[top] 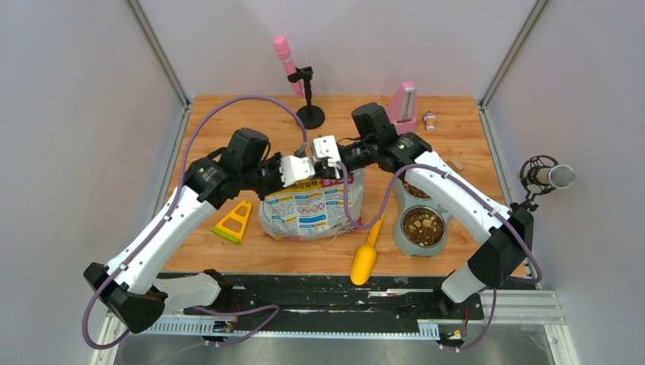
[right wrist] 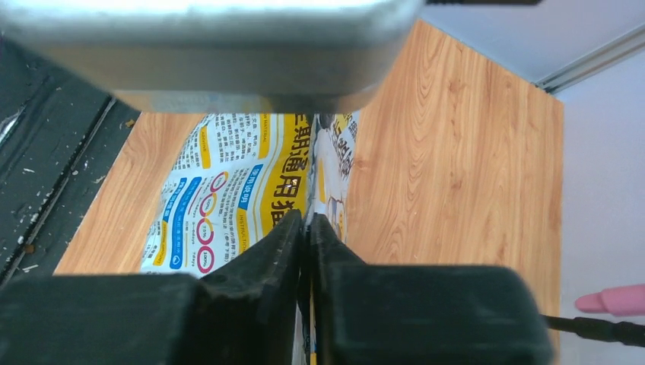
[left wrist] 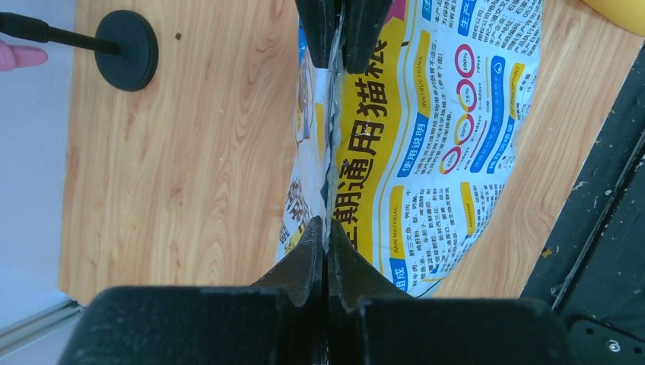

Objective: Serve the pet food

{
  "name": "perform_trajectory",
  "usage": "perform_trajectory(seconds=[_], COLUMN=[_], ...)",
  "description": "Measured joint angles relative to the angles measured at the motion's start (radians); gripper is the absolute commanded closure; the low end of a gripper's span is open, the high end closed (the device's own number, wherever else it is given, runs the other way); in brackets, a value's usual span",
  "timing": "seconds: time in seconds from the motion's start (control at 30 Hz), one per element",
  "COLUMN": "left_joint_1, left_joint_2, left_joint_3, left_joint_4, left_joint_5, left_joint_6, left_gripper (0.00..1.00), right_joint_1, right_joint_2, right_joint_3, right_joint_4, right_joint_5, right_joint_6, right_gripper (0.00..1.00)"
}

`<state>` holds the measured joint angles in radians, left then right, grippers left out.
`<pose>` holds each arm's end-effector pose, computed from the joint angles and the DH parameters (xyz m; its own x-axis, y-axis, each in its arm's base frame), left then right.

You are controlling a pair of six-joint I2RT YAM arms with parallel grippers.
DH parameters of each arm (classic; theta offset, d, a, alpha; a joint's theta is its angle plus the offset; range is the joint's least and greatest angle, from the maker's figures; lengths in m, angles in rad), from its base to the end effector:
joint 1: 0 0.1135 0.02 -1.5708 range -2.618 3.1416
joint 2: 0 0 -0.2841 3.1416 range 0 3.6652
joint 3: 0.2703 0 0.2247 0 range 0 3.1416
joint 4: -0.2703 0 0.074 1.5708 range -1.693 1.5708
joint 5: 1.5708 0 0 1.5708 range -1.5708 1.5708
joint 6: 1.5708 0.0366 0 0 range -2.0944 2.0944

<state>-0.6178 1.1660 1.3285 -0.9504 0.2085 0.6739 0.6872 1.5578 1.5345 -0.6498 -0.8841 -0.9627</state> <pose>0.1501 -0.1160 0.3910 -0.0236 0.7657 -0.6427 0.8964 0.3008 0.3255 0.2218 0.2187 0.3919 0.4384 -0.3134 -0.8424 -0.8923 -0.2637 -0.3663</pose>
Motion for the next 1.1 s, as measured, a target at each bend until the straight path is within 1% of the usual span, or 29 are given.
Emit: perform_trajectory(seconds=[0.03, 0.27, 0.3, 0.37, 0.4, 0.43, 0.5, 0.53, 0.57, 0.63, 0.67, 0.9, 0.93, 1.0, 1.03, 1.1], left_joint_1=[0.000, 0.003, 0.003, 0.004, 0.004, 0.004, 0.004, 0.004, 0.005, 0.007, 0.008, 0.010, 0.010, 0.010, 0.010, 0.010], left_joint_2=[0.003, 0.007, 0.007, 0.007, 0.007, 0.007, 0.007, 0.007, 0.007, 0.007, 0.007, 0.007, 0.007, 0.007, 0.007, 0.007], left_joint_3=[0.005, 0.009, 0.009, 0.010, 0.010, 0.010, 0.012, 0.013, 0.014, 0.015, 0.015, 0.016, 0.016, 0.016, 0.016, 0.016], left_joint_4=[-0.005, -0.011, -0.011, -0.013, -0.012, -0.011, -0.014, -0.015, -0.020, -0.021, -0.020, -0.019, -0.018, -0.018, -0.018, -0.018], left_joint_5=[0.001, 0.008, 0.009, 0.009, 0.011, 0.013, 0.019, 0.019, 0.021, 0.026, 0.026, 0.026, 0.026, 0.025, 0.024, 0.019], left_joint_6=[-0.003, -0.013, -0.014, -0.015, -0.016, -0.018, -0.019, -0.021, -0.026, -0.033, -0.034, -0.040, -0.041, -0.042, -0.045, -0.051], left_gripper=[1.00, 1.00, 1.00, 1.00, 1.00, 1.00, 1.00, 1.00, 1.00, 1.00, 1.00, 1.00, 1.00, 1.00, 1.00, 1.00], right_joint_1=[0.007, 0.019, 0.021, 0.024, 0.025, 0.028, 0.035, 0.040, 0.043, 0.044, 0.044, 0.048, 0.048, 0.048, 0.049, 0.050], right_joint_2=[0.005, 0.007, 0.007, 0.007, 0.007, 0.008, 0.014, 0.020, 0.025, 0.030, 0.031, 0.032, 0.032, 0.032, 0.032, 0.029], right_joint_3=[0.003, 0.010, 0.010, 0.011, 0.011, 0.011, 0.011, 0.011, 0.011, 0.012, 0.013, 0.015, 0.015, 0.015, 0.015, 0.015], right_joint_4=[0.000, 0.000, 0.001, 0.000, 0.000, -0.001, -0.002, -0.001, -0.001, 0.004, 0.000, -0.008, -0.008, -0.008, -0.008, -0.005], right_joint_5=[0.006, 0.041, 0.046, 0.055, 0.058, 0.068, 0.084, 0.092, 0.094, 0.098, 0.100, 0.106, 0.107, 0.111, 0.117, 0.138], right_joint_6=[-0.007, -0.013, -0.013, -0.013, -0.011, -0.013, -0.013, -0.016, -0.018, -0.024, -0.026, -0.027, -0.026, -0.023, -0.016, -0.006], right_gripper=[1.00, 1.00, 0.96, 0.73, 0.67, 0.64, 0.64, 0.67, 0.73, 0.97, 1.00, 1.00, 0.96, 0.78, 0.71, 0.68])
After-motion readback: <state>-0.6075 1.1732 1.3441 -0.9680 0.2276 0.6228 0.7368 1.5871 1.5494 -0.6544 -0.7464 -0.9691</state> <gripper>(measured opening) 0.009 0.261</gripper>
